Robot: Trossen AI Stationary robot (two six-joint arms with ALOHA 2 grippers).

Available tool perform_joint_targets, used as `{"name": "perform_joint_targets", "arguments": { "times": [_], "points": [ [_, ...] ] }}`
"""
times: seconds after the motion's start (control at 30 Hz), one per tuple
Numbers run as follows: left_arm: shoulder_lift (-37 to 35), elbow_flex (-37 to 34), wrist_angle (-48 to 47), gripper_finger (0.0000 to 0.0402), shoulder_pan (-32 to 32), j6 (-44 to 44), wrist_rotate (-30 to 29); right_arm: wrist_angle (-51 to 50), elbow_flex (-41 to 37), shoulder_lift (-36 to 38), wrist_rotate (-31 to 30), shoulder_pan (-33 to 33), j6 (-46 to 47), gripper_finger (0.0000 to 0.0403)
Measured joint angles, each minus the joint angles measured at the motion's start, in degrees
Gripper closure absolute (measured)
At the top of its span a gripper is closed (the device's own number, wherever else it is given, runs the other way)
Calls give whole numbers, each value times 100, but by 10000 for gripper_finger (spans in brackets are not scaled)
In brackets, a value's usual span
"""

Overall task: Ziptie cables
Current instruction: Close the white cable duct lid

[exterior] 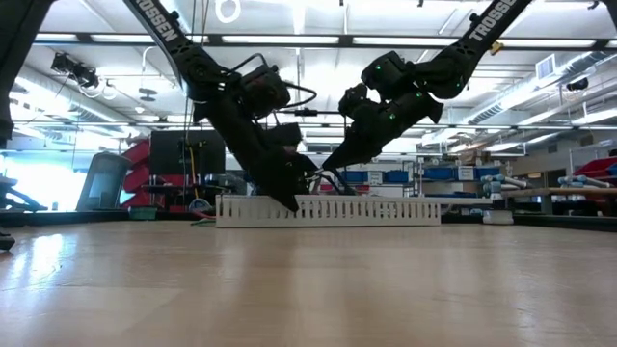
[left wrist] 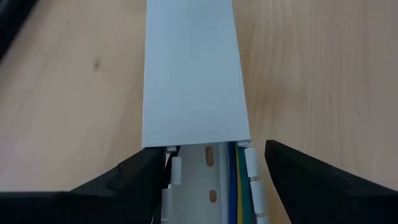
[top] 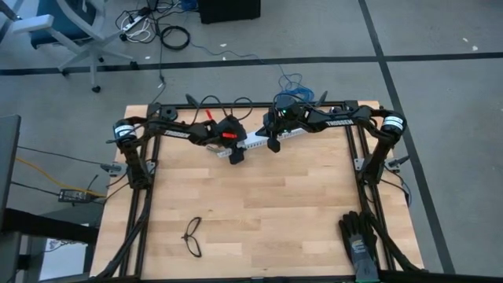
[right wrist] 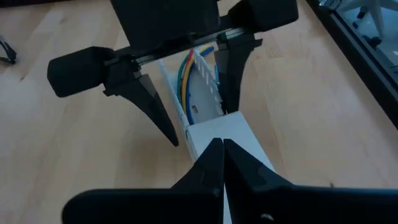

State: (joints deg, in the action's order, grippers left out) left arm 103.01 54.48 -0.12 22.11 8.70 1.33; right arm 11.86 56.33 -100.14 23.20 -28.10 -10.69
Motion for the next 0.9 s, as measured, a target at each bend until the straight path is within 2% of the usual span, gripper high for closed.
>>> {"name": "perform_joint_targets", "arguments": {
  "times": [0.27, 0.53, 0.77, 0.9],
  "points": [
    [-7, 642, -1600, 117, -6, 74, 2, 0, 1, 0, 0, 0, 7, 403],
    [10, 1621, -3399, 117, 16, 437, -175, -13, 3, 0, 0, 0, 6, 403],
    [76, 1793, -3909, 118, 68, 305, 307, -15, 3, 2, 26, 0, 4, 403],
    [156, 1755, -4099, 118, 76, 275, 288, -12, 3, 2, 44, 37, -20, 403]
  ]
}}
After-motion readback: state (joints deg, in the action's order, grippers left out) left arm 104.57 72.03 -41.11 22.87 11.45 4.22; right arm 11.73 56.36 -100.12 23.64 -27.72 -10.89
